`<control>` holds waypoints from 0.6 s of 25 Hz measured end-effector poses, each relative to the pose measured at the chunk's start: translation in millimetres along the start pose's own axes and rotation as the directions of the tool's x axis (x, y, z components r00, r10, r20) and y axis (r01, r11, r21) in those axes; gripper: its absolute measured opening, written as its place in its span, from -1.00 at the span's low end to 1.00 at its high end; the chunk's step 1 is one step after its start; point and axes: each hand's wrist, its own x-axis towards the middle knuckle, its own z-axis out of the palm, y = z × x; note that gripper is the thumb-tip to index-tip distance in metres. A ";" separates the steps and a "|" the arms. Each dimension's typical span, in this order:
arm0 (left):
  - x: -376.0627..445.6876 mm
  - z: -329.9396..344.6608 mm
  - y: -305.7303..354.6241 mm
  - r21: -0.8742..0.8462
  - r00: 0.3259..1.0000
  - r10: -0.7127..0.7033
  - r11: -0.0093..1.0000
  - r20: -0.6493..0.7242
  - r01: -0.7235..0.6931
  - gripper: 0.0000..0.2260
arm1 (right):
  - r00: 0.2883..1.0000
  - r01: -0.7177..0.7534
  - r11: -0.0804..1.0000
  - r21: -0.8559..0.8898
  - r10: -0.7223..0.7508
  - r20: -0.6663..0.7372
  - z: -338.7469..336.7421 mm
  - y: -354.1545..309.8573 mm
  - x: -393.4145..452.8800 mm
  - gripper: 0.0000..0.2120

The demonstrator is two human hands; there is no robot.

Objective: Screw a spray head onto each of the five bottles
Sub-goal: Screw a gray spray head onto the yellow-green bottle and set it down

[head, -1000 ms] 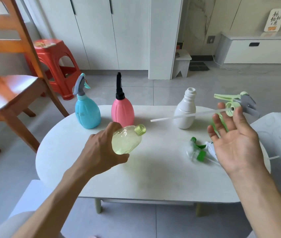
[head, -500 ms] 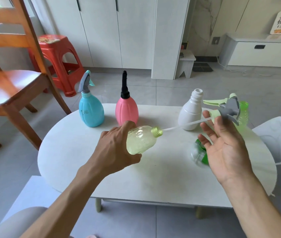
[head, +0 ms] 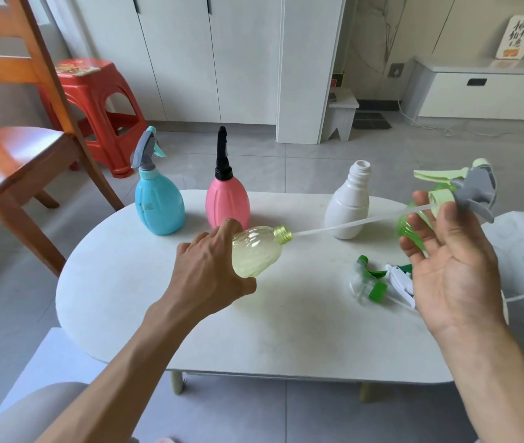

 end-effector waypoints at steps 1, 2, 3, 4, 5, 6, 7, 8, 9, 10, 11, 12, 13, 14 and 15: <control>0.1 -0.2 0.0 0.018 1.000 -0.018 1.000 0.001 0.018 -0.35 | 1.000 0.006 1.000 0.013 -0.006 -0.007 -1.6 -2.9 1.5 -0.88; 0.1 -0.9 -0.5 0.034 0.999 -0.036 0.999 0.003 0.036 -0.34 | 1.000 0.008 1.000 0.028 -0.008 -0.013 -3.6 -5.3 3.0 -0.88; 0.2 -1.6 -1.3 0.039 0.999 -0.048 0.998 0.008 0.048 -0.34 | 1.000 0.004 0.999 0.038 -0.004 -0.019 -5.4 -6.5 4.0 -0.88; 0.1 -2.2 -1.9 0.033 0.999 -0.050 0.998 0.012 0.050 -0.34 | 1.000 -0.005 0.999 0.040 0.006 -0.022 -6.5 -6.5 4.0 -0.88; -0.4 -2.5 -2.3 0.018 0.999 -0.042 0.999 0.011 0.042 -0.34 | 1.000 -0.018 0.999 0.034 0.019 -0.021 -6.2 -5.2 3.0 -0.88; -1.0 -2.5 -2.5 0.003 1.000 -0.029 1.000 0.004 0.029 -0.34 | 0.999 -0.030 0.999 0.024 0.031 -0.016 -4.9 -3.1 1.4 -0.87; -1.6 -2.4 -2.1 -0.008 1.000 -0.015 1.000 -0.006 0.015 -0.34 | 0.999 -0.040 0.999 0.013 0.040 -0.006 -3.1 -0.6 -0.3 -0.87; -2.1 -2.3 -1.2 -0.013 1.000 -0.002 1.000 -0.012 0.002 -0.34 | 0.999 -0.047 0.999 0.003 0.047 0.006 -1.4 1.5 -2.0 -0.87; -2.4 -2.2 -0.3 -0.014 1.000 0.010 1.000 -0.016 -0.010 -0.34 | 0.998 -0.053 0.999 -0.001 0.053 0.019 0.2 2.9 -3.4 -0.87; -2.8 -2.1 0.3 -0.009 1.000 0.018 1.000 -0.019 -0.018 -0.34 | 0.998 -0.058 0.998 0.001 0.058 0.029 1.4 3.5 -4.3 -0.87; -2.9 -2.1 0.2 0.004 0.999 0.023 1.000 -0.023 -0.023 -0.35 | 0.997 -0.062 0.998 0.007 0.062 0.036 2.1 3.5 -4.6 -0.87; -3.1 -2.2 -0.4 0.021 0.999 0.024 1.000 -0.027 -0.023 -0.35 | 0.997 -0.065 0.998 0.015 0.064 0.038 2.1 3.1 -4.4 -0.87; -3.1 -2.4 -0.9 0.033 0.999 0.019 0.999 -0.029 -0.018 -0.35 | 0.997 -0.066 0.998 0.021 0.065 0.037 1.7 2.6 -3.9 -0.86; -3.1 -2.8 -1.2 0.031 1.000 0.005 1.000 -0.026 -0.004 -0.35 | 0.997 -0.064 0.998 0.022 0.063 0.036 0.9 1.9 -3.3 -0.86; -2.6 -3.3 -1.2 0.017 1.000 -0.011 1.000 -0.020 0.011 -0.35 | 0.997 -0.061 0.998 0.019 0.061 0.038 0.4 1.6 -2.9 -0.86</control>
